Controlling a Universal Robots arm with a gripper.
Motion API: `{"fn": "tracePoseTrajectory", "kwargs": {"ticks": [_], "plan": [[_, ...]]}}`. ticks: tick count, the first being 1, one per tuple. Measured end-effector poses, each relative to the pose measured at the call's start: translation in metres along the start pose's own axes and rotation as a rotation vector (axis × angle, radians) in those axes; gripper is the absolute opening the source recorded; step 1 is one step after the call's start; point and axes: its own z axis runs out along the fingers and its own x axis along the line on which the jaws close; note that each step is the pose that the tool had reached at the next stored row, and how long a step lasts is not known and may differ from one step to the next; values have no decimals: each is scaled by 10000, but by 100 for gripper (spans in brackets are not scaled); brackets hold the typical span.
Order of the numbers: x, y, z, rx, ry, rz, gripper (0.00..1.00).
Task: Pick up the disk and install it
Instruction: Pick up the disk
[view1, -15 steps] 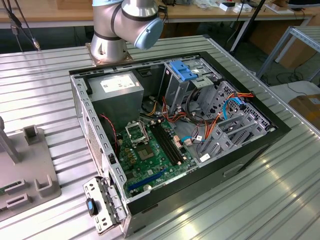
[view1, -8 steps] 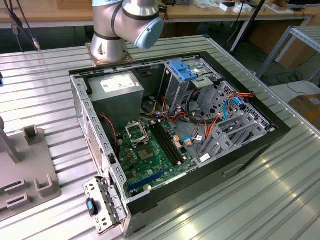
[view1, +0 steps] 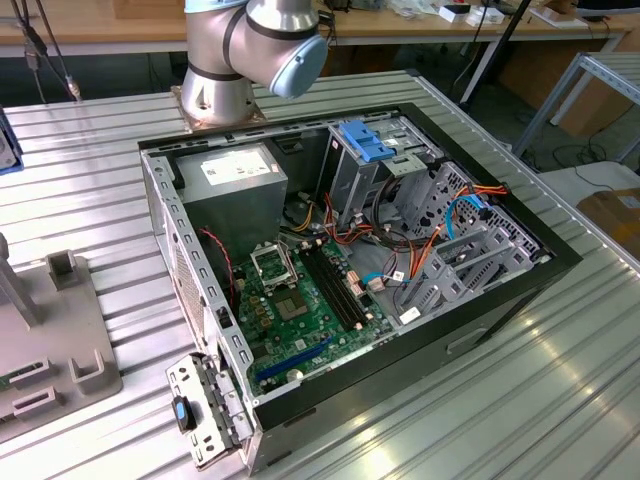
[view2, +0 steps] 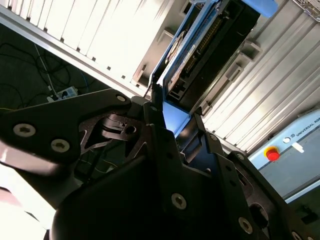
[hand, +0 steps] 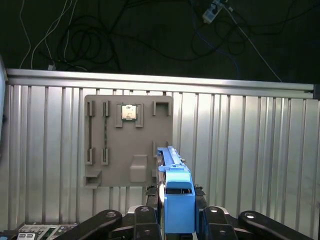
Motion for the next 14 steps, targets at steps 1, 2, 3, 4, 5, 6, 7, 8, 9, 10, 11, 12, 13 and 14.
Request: {"fn": "tracePoseTrajectory", "kwargs": {"ticks": [1, 2, 3, 4, 5, 6, 7, 8, 9, 10, 11, 12, 13, 14], "plan": [[0, 0, 0, 0, 0, 0, 36], [1, -1, 0, 1, 0, -1, 36], [0, -1, 0, -1, 0, -1, 36], [0, -2, 0, 0, 0, -1, 36], [0, -8, 0, -1, 0, -2, 36], [1, -18, 0, 0, 0, -3, 36], [2, -30, 0, 0, 0, -2, 36], [3, -70, 0, -1, 0, -1, 36], [4, -99, 1, 0, 0, -1, 36], [5, -117, 1, 0, 0, -1, 36], [5, -134, 2, 1, -1, -1, 36], [6, -152, 2, 0, 0, -1, 36], [7, -170, 2, 1, -1, -1, 36], [7, -186, 2, 0, 0, -1, 36]]}}
